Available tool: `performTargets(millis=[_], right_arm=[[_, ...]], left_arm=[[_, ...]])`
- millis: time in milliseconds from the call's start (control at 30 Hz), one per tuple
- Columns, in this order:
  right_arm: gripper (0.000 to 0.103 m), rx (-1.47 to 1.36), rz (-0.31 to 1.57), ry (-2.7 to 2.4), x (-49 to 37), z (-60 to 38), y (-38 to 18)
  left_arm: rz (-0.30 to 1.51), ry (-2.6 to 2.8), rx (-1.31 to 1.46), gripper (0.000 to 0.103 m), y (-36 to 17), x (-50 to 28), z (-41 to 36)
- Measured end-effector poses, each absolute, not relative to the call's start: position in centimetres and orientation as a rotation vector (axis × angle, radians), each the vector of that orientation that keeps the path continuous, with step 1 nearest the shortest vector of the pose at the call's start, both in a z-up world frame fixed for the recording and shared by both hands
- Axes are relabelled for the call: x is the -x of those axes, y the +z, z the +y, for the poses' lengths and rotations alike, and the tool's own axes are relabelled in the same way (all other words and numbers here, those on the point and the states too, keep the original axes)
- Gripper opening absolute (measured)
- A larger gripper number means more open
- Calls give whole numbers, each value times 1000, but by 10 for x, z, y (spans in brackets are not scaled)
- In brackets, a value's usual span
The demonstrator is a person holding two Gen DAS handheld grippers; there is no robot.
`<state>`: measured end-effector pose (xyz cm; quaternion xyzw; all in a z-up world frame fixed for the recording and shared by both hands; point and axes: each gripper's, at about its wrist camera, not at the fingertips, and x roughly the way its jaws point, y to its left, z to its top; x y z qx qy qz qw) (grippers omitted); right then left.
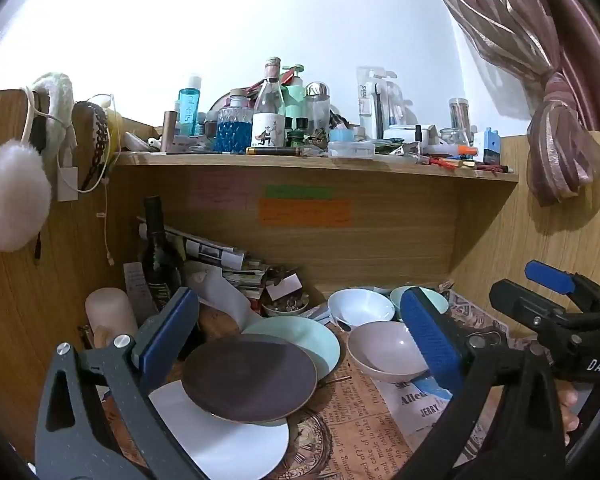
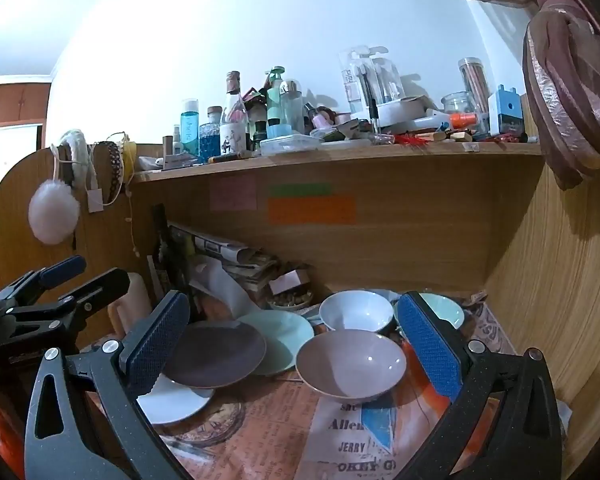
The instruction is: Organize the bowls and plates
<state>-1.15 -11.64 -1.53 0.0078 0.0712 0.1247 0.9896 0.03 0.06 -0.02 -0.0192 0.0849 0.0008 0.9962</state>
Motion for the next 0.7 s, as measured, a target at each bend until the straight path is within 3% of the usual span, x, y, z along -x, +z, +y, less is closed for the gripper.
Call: performTargets(millis=[700], right_arm=[[103,-27,145,270,5,-113,-15]], left_arm=[[169,1,25,103,-4,-3,2]])
